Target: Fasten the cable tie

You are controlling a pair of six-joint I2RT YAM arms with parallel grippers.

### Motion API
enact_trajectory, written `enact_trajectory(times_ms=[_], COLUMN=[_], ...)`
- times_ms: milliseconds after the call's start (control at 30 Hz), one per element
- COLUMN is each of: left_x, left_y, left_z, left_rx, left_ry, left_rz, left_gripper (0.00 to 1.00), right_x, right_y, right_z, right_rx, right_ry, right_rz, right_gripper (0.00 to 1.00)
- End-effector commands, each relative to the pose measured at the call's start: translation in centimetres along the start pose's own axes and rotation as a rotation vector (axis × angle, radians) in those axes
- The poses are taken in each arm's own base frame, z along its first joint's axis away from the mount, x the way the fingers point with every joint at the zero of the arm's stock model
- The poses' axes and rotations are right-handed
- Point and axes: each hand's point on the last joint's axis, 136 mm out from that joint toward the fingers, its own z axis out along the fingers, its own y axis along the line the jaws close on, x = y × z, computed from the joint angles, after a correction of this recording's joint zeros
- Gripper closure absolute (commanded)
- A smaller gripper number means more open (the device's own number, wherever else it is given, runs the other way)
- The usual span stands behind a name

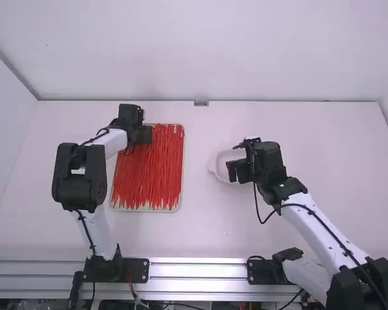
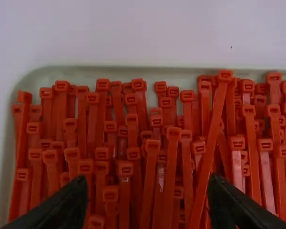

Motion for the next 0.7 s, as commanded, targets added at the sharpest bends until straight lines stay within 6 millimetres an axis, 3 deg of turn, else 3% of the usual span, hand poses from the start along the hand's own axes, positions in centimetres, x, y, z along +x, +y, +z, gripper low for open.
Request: enact_trajectory(times_ms=[0, 367, 667], left_x=[1.65, 1.95, 1.73], left_y=[0.31, 0.4, 0.63], left_z=[0.64, 0.87, 0.93], left_rx=[-0.007, -0.011, -0.025], left_ry=[0.034, 0.023, 0.013], left_rz=[-0.002, -0.001, 0.002], left_gripper=[0.36, 0.44, 0.44], right_x=[-2.09, -2.11, -2.03], right_y=[1.99, 2.38, 2.36], right_z=[-1.16, -1.24, -1.2], right_rx=[-0.109, -0.132, -0.132], right_ry=[-0.058, -0.06, -0.056], right_rz=[-0.056, -0.055, -0.054], right_gripper=[0.01, 0.01, 0.01])
